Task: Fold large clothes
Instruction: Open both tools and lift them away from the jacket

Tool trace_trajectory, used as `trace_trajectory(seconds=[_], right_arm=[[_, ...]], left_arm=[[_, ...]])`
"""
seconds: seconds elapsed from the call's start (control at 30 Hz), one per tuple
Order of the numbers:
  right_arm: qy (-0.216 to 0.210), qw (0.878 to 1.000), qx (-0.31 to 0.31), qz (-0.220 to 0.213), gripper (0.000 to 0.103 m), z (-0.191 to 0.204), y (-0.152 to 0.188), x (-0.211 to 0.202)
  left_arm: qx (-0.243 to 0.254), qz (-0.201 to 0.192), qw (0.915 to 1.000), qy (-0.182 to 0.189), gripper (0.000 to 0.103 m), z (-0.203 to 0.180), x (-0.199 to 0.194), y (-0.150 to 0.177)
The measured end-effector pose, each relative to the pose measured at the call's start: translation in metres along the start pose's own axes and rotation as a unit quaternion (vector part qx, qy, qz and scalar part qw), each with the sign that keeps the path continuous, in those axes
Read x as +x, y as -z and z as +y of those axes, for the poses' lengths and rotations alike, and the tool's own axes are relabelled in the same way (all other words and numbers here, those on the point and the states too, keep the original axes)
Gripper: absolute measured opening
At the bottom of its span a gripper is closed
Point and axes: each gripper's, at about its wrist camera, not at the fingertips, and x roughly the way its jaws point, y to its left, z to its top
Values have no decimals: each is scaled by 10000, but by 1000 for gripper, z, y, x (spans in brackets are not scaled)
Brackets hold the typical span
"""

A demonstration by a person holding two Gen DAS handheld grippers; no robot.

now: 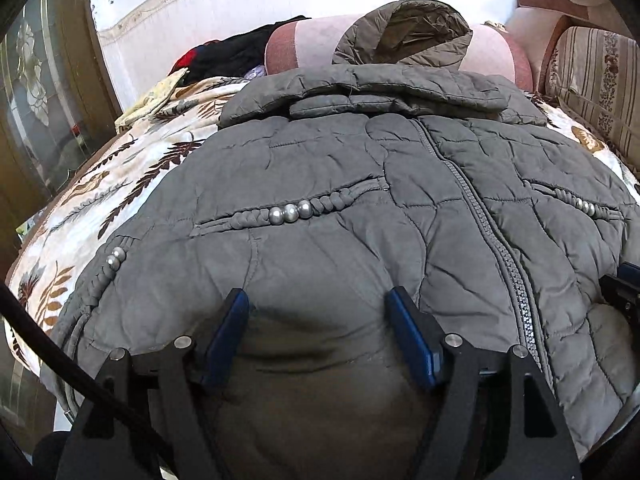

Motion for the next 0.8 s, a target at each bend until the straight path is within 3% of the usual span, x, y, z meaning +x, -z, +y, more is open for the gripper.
trace_trajectory(seconds=[0.8], right_arm=[[111,9999,-3,4,48,1,-1,-3]], left_arm=[[-92,164,9998,41,72,3,-6,0]])
